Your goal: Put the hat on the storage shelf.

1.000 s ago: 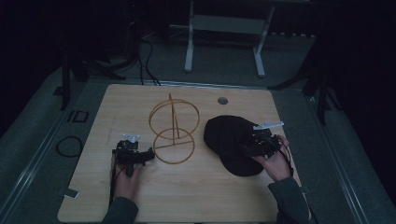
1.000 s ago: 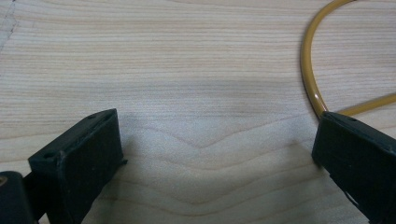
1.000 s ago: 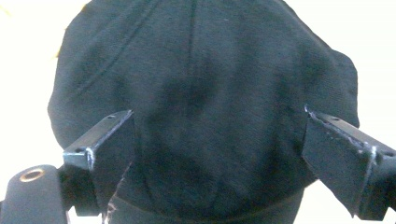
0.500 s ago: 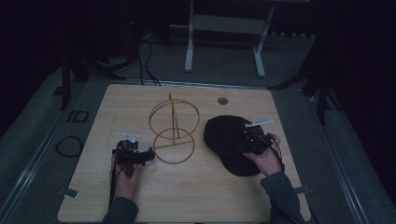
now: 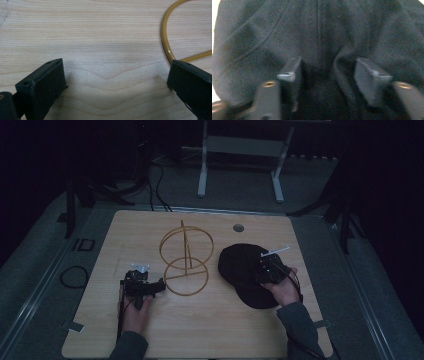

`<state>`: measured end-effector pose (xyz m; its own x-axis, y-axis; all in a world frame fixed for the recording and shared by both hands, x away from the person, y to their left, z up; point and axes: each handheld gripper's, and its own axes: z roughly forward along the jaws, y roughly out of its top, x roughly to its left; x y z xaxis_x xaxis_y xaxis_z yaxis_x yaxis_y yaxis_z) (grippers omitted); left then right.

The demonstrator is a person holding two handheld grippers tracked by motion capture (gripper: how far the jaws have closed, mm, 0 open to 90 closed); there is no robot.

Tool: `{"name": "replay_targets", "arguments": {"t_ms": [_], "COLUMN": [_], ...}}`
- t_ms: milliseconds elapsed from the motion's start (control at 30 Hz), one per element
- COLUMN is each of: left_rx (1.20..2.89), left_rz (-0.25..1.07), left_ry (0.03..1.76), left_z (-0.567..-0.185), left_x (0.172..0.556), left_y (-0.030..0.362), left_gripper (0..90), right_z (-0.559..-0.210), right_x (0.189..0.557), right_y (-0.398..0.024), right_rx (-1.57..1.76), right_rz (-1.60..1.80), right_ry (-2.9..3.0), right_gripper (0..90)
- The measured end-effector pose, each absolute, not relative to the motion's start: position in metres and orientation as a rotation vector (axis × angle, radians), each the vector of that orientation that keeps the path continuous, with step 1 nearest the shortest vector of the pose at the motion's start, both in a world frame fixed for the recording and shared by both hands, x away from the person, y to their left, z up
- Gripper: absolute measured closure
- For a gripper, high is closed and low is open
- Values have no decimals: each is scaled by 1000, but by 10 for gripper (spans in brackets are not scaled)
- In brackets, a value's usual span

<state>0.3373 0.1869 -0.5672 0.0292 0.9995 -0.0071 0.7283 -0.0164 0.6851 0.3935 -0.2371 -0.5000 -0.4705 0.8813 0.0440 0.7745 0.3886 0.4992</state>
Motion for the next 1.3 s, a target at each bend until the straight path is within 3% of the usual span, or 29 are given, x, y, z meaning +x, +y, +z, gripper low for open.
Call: {"name": "replay_targets", "arguments": {"t_ms": [33, 67, 200, 267, 300, 400, 1300], "left_rx": [1798, 1798, 1798, 1798, 1798, 1798, 1797], "left_rz": [687, 687, 686, 687, 686, 687, 687], "left_ry": [1751, 1751, 1751, 1751, 1751, 1751, 1750], "left_z": [-567, -567, -567, -567, -567, -567, -567], "left_x": [337, 337, 337, 337, 337, 337, 337], "left_y": [187, 187, 187, 187, 187, 187, 187], "left_gripper": [12, 12, 12, 12, 12, 12, 12], "right_z": [-500, -502, -502, -502, -501, -498, -448], "right_x": [394, 394, 395, 395, 395, 396, 385], "right_y": [-237, -236, -236, -236, -237, -241, -245], "right_rx": [1470, 1451, 1439, 1439, 1445, 1469, 1380], "right_rz": [682, 659, 625, 625, 615, 651, 877], "right_ry": [2419, 2432, 2468, 2468, 2484, 2501, 2487], "right_gripper": [429, 522, 651, 651, 779, 830, 853]}}
